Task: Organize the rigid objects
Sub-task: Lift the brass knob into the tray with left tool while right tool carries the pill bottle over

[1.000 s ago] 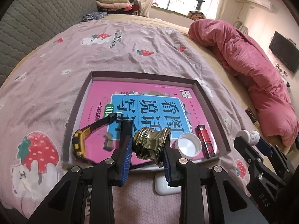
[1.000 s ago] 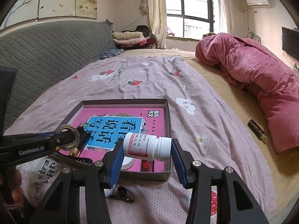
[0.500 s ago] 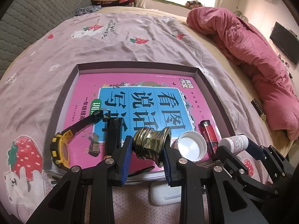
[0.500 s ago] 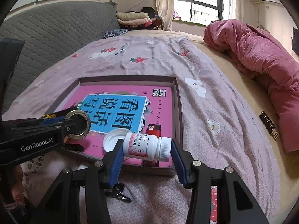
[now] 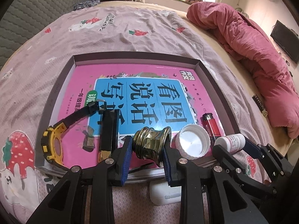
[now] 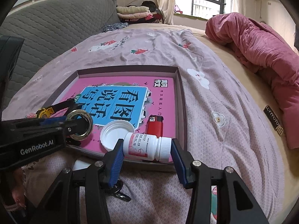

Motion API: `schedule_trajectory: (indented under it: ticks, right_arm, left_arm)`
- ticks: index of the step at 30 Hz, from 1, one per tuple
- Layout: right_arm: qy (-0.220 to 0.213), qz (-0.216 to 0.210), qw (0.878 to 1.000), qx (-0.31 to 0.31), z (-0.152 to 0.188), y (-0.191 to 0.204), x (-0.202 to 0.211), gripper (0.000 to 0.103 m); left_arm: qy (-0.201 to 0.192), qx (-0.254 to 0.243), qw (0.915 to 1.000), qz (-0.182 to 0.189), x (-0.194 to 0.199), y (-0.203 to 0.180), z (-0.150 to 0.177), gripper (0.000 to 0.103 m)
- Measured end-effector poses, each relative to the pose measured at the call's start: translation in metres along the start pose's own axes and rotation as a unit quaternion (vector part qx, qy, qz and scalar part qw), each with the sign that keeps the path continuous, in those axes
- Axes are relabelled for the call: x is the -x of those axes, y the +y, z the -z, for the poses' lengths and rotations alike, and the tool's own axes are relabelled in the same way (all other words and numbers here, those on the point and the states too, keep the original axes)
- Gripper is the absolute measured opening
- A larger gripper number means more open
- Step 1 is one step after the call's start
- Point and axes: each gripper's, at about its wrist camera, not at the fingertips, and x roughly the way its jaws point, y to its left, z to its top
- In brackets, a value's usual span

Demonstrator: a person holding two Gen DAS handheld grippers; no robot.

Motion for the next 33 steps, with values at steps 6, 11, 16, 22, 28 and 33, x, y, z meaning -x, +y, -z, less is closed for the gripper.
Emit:
schedule_trajectory:
  ticks: [6,11,16,22,28,33]
  right_arm:
    - [0.006,-0.013,1.0,-0.011,-0.001,-0.003,-0.003,0.05]
    - [0.006,-0.016,1.0,-0.013,-0.001,-0.004,-0.003,0.05]
    - [0.003,-0.025,0.999,-0.022,0.0,-0.005,-0.001,0.05]
    - [0.002,-0.03,0.999,-0.029,-0.001,-0.008,0.0,0.05]
    - [-0.003,-0.028,0.999,-0.035,0.001,-0.01,0.005,0.051]
    - [-0.007,-0.031,0.999,-0.044,0.002,-0.014,0.007,0.054]
  left_arm:
    - [0.007,0.003,1.0,0.0,-0.003,0.002,0.003,0.031]
    - [0.011,0.009,0.9999,0.002,-0.005,0.004,0.005,0.031]
    - [0.012,0.011,0.9999,0.003,-0.005,0.005,0.004,0.031]
    - [0.014,0.014,0.9998,0.004,-0.003,0.007,0.005,0.031]
    - [0.015,0.016,0.9997,0.004,-0.003,0.008,0.005,0.031]
    - [0.017,0.015,0.9997,0.002,-0.004,0.008,0.004,0.031]
